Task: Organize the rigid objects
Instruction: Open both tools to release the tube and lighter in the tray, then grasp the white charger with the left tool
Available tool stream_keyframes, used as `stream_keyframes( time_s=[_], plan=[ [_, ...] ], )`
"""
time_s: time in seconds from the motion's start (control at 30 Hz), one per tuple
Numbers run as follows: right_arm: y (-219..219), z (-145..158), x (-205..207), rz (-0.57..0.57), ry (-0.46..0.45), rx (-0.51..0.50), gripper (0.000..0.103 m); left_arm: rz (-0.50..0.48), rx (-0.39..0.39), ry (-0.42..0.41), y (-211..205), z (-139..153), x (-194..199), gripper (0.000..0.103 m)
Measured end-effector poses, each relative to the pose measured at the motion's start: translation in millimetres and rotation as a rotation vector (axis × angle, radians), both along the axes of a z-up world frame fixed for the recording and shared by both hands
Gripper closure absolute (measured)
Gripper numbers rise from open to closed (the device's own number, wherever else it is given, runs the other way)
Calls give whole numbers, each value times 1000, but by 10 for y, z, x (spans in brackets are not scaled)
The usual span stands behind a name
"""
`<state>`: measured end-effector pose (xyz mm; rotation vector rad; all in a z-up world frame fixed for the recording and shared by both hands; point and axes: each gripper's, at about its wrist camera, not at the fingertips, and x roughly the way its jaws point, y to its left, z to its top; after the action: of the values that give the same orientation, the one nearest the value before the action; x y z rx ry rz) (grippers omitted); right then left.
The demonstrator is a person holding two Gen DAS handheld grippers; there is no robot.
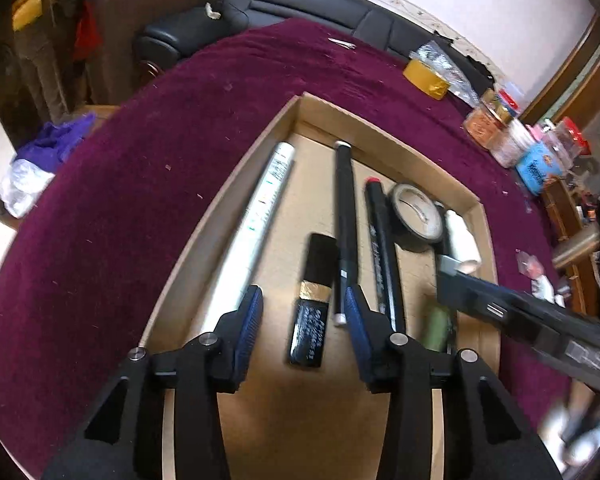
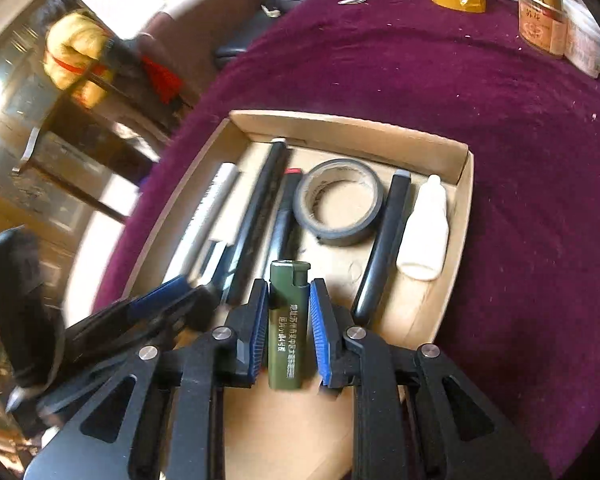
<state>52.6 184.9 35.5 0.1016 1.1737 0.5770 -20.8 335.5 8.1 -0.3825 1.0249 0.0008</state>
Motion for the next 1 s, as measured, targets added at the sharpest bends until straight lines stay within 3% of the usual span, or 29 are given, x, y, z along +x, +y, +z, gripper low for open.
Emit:
stream_keyframes(
  time_s=[0.17, 0.33, 0.47, 0.63, 0.83, 1.0],
  plan=[
    [-225, 78, -107, -16, -22, 76, 84, -6, 54, 5, -92, 15, 18, 60],
    [-1089, 421, -386, -114, -182, 81, 82, -35, 79, 5, -150, 19, -6, 54],
    [-2080, 544, -499, -299, -270, -35, 66, -49, -14, -59, -59, 94, -69, 53],
    [-2949, 414, -293, -487, -230, -125, 66, -91, -125, -159, -209, 361, -460, 53],
    [-3038, 225, 199, -505, -161, -136, 66, -193, -187, -236, -693, 631, -882, 49],
    [-2779, -41, 511, -485, -88, -231, 63, -269, -145, -237, -1023, 707, -1003, 49]
  ],
)
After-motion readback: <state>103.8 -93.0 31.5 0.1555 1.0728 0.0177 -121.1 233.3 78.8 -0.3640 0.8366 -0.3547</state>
